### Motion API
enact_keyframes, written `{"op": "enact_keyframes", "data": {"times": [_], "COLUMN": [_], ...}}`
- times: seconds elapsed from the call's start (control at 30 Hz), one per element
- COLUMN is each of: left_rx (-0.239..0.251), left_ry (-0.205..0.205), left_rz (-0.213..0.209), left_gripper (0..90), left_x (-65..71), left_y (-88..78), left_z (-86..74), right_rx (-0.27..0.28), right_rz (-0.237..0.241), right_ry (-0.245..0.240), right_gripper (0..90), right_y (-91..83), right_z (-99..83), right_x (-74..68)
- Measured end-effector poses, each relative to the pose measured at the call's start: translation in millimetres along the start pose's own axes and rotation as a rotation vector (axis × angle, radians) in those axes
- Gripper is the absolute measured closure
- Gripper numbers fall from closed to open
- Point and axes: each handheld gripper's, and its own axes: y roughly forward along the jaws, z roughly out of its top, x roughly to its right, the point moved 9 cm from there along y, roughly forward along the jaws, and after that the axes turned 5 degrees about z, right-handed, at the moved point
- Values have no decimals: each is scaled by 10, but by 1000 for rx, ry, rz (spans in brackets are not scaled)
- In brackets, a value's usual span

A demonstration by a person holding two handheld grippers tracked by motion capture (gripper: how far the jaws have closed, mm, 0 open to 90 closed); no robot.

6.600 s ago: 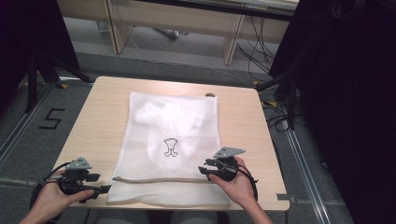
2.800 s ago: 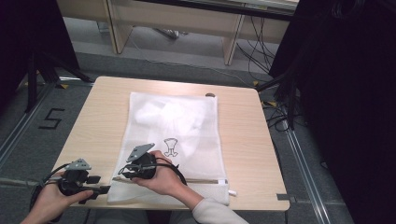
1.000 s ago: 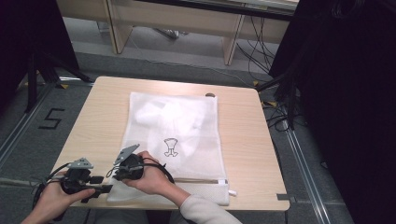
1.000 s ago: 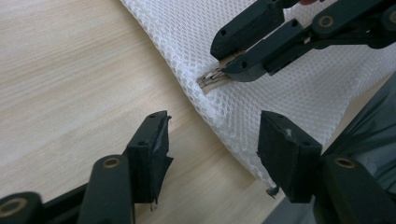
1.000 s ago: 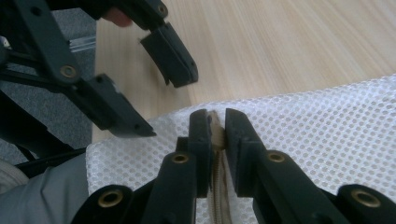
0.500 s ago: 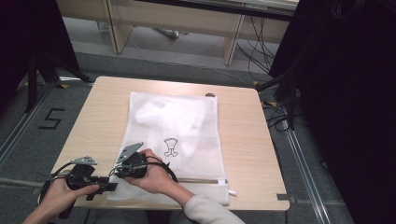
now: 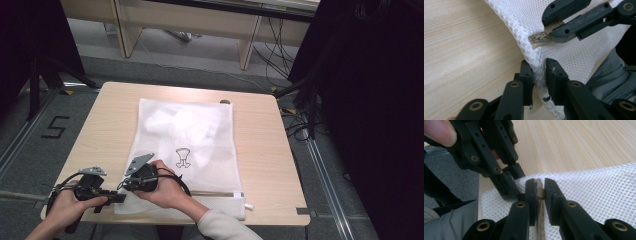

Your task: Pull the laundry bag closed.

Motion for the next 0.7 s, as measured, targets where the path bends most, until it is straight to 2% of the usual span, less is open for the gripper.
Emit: {"op": "enact_keyframes", "data": {"times": [0.07, 0.1, 0.13, 0.2, 0.27, 0.33, 0.37, 0.43, 0.47, 0.53, 0.6, 0.7], "left_rx": [-19, -9, 12, -14, -15, -6, 2, 1, -14, -11, -13, -11], "left_ry": [1, -2, -15, -18, -30, -31, -39, -43, -46, -53, -64, -75], "left_rz": [-13, -12, -13, -27, -23, -16, -9, -9, -17, -8, -22, -25], "left_gripper": [797, 797, 812, 830, 846, 848, 852, 853, 854, 857, 858, 859], "left_x": [1, 2, 9, 11, 18, 19, 26, 28, 32, 25, 32, 35], "left_y": [-13, -14, -6, -30, -30, -23, -15, -16, -29, -41, -51, -51], "left_z": [-6, 1, 16, 6, 11, 17, 26, 27, 20, 21, 25, 29], "right_rx": [2, 0, 2, 5, 4, 6, 6, 7, 6, -2, -2, -8], "right_rz": [-1, -2, -4, -6, -4, 1, -2, -4, -5, -6, -4, -2], "right_ry": [0, 8, -6, 5, 14, 16, -8, -6, 15, 13, -11, 3], "right_gripper": [822, 822, 822, 822, 822, 822, 822, 823, 822, 823, 824, 824], "right_y": [-1, -7, -12, -17, -25, -26, -27, -28, -31, -35, -37, -43], "right_z": [0, -5, -1, -4, -11, -10, -13, -15, -26, -43, -52, -74], "right_x": [-3, -10, 0, -7, -19, -26, -7, -7, -22, -18, -3, -13]}}
